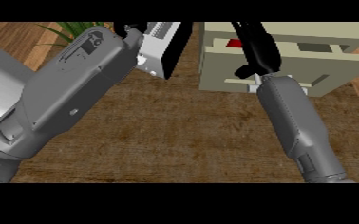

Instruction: Pick up the can, place it into the drawer and close the drawer

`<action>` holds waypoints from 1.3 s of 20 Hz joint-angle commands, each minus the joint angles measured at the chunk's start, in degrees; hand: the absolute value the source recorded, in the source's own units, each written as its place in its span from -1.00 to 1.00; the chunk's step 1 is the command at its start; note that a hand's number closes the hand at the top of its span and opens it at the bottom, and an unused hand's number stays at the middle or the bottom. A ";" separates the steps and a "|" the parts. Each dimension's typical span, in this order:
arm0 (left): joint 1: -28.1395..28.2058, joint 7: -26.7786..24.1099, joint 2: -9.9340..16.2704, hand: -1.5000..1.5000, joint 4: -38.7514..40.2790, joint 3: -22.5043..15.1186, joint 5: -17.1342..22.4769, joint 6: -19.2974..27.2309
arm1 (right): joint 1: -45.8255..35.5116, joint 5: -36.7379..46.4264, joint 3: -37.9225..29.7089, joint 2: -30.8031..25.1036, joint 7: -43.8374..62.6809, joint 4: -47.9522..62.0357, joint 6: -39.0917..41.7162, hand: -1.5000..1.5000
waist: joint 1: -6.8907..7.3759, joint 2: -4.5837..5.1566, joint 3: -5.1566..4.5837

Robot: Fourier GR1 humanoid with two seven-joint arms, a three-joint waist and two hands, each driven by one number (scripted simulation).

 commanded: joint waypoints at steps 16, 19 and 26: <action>4.29 3.96 6.97 -1.00 -8.39 2.44 -2.86 -1.92 | -17.11 0.96 -7.44 -3.75 -0.03 24.18 -14.37 -1.00 | 1.77 2.00 0.93; 1.26 6.89 6.04 -1.00 -10.13 1.06 -3.38 0.27 | -19.72 2.11 -7.54 -4.73 3.38 26.06 -14.22 -1.00 | 3.47 2.55 1.01; 4.61 7.40 5.97 -1.00 -13.20 -0.06 -4.18 0.17 | -24.02 1.73 -8.36 -6.38 2.95 28.77 -10.78 -1.00 | 3.90 2.59 0.99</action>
